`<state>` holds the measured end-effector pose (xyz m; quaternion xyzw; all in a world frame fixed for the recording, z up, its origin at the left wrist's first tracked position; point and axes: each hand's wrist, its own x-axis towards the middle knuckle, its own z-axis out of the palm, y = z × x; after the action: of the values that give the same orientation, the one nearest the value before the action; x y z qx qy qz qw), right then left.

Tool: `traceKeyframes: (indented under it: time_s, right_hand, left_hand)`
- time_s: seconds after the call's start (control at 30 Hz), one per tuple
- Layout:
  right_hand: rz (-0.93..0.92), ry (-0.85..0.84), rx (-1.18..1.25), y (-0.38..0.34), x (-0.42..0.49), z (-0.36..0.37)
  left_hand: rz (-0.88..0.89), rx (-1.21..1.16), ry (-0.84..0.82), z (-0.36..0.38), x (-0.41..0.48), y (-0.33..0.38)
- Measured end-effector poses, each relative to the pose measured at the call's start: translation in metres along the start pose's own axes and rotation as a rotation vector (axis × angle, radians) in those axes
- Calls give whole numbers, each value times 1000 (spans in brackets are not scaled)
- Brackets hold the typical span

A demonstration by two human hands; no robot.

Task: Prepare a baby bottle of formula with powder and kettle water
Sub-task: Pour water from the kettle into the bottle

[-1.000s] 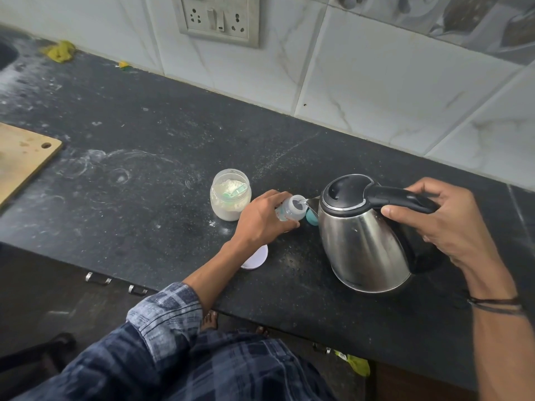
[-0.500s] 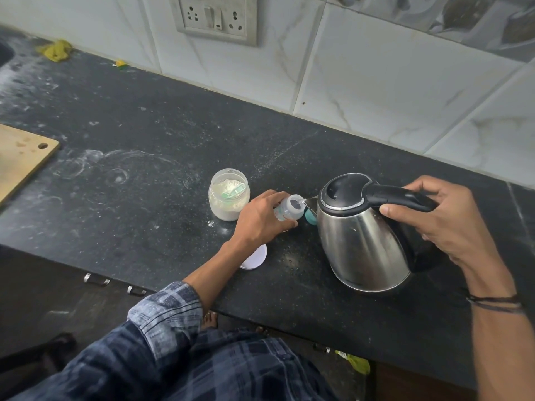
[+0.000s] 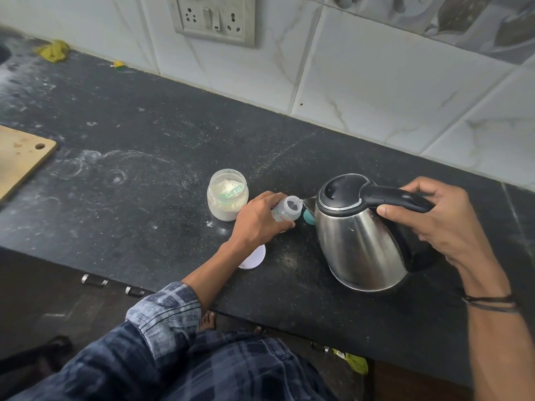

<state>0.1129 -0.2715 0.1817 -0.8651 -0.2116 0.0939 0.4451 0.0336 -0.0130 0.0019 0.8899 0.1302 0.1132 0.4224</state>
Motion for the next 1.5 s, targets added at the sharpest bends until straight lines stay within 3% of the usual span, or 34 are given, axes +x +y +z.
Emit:
traceKeyframes:
  time_s: [1.5]
  right_hand:
    - [4,-12,-20,1,6,-2]
  left_hand:
    - [14,14,-19,6,4,-7]
